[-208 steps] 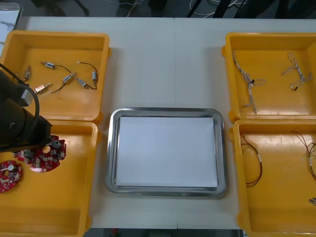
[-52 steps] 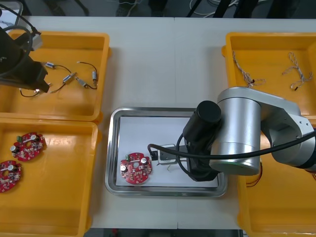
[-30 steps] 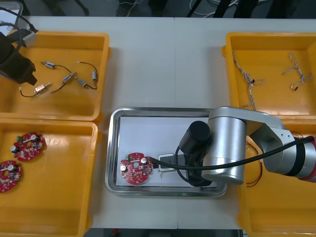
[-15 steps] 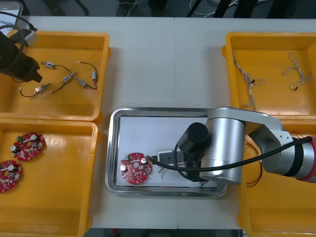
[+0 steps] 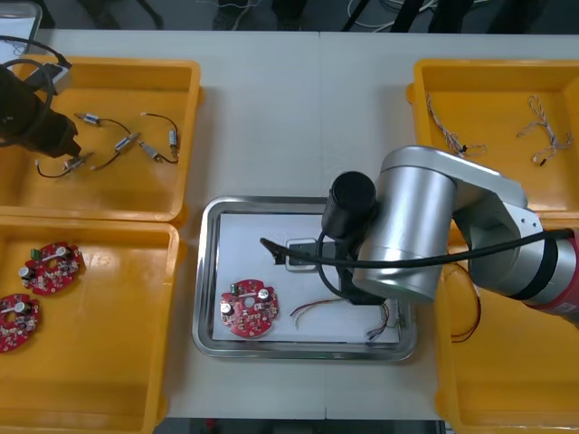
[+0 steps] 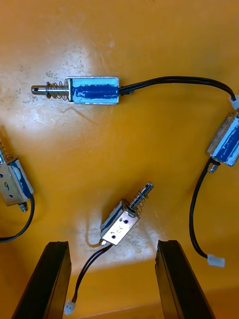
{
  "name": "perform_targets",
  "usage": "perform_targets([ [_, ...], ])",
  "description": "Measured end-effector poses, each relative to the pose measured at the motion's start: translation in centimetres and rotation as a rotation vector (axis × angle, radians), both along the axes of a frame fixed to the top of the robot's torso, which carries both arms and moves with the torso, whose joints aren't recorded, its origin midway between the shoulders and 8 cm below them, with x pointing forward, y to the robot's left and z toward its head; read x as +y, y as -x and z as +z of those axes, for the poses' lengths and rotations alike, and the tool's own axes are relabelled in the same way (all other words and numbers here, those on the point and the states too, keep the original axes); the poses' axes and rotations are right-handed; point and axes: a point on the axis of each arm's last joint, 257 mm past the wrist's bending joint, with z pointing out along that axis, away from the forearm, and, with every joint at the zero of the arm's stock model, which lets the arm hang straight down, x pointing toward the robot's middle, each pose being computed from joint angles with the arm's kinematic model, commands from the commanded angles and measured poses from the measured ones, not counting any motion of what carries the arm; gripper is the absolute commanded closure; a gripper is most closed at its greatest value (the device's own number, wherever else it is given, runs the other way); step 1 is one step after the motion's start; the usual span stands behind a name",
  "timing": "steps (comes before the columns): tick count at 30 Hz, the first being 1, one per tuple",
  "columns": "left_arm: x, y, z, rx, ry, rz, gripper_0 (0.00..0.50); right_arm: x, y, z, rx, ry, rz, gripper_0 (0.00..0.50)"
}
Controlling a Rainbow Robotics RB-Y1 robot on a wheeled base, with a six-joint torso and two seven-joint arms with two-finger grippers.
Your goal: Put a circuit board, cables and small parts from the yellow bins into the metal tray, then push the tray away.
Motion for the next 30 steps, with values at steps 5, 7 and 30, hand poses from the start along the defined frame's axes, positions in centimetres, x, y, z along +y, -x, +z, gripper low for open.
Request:
perform_targets([
  [5,0.0,-0.8,-0.5,-0.025,-0.004,-0.005,0.0,-0.8,-0.1,2.8,-0.008,0.005,-0.061,0.0],
  [7,0.3,-0.8,-1.0,-0.024,-0.009,-0.001,0.0,-1.3,-0.1,4.0,-0.019,0.002,-0.083,0.0],
  [30,1.0,-0.8,-5.0,0.005,-0.014,0.031,0.0,-4.6,-5.6,14.4,-0.082,-0.366,-0.385,0.0],
])
